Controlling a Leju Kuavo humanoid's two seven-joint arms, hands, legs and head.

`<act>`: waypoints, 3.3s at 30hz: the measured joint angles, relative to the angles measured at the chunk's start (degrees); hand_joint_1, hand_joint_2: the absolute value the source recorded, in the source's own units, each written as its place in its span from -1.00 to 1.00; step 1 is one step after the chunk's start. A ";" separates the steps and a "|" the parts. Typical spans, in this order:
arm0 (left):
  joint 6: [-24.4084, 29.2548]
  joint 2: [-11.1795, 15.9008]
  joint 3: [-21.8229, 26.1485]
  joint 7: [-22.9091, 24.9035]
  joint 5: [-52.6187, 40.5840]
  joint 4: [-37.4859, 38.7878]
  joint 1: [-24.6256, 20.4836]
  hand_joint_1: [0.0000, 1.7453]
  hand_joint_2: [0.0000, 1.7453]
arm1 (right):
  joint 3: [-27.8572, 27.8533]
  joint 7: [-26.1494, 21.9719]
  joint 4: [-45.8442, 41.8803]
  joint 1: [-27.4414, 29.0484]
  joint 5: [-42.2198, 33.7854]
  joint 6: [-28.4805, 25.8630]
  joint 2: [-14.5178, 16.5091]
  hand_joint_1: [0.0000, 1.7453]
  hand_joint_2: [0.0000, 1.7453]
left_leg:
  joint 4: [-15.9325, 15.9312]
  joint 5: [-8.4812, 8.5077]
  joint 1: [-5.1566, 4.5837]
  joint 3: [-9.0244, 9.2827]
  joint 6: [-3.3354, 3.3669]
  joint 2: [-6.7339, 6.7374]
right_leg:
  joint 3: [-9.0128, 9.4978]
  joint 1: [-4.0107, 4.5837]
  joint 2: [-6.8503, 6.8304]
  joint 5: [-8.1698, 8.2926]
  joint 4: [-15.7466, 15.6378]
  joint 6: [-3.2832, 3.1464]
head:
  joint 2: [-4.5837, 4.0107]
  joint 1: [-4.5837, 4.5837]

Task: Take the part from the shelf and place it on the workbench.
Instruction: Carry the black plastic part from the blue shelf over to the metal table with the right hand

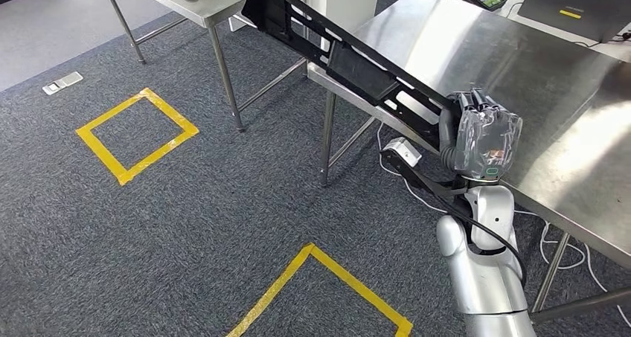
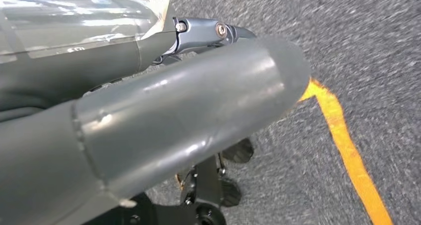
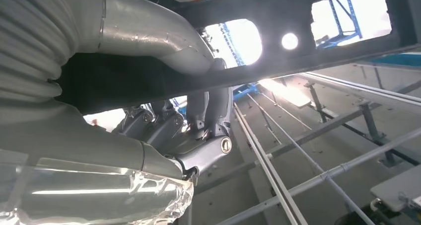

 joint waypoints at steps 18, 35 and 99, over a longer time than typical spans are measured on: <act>-0.71 0.91 0.38 -0.24 -1.08 0.02 0.28 -1.00 -1.00 | 0.60 -3.37 7.43 -4.42 -7.03 -2.97 -2.44 1.00 1.00 | 5.85 -3.77 -0.66 -2.71 -0.90 4.90 | 2.23 0.18 -7.54 -0.71 -0.97 -2.33 | 0.00 0.62; -1.06 0.88 0.39 -0.49 -1.34 0.19 0.53 -1.00 -1.00 | 1.41 -4.56 12.95 -7.50 -7.80 -4.29 -5.11 1.00 1.00 | 0.25 0.98 -0.96 -1.47 -0.42 1.81 | 0.88 0.95 -4.43 -0.32 0.02 -1.06 | 0.00 0.62; -4.13 0.35 0.43 -2.24 -1.40 0.19 1.38 -1.00 -1.00 | 2.33 -3.81 15.85 -7.70 -8.45 -4.02 -9.61 1.00 1.00 | -1.14 2.87 -1.87 -2.28 2.65 3.08 | -6.38 0.19 -6.45 -7.57 15.51 -0.50 | 0.00 0.85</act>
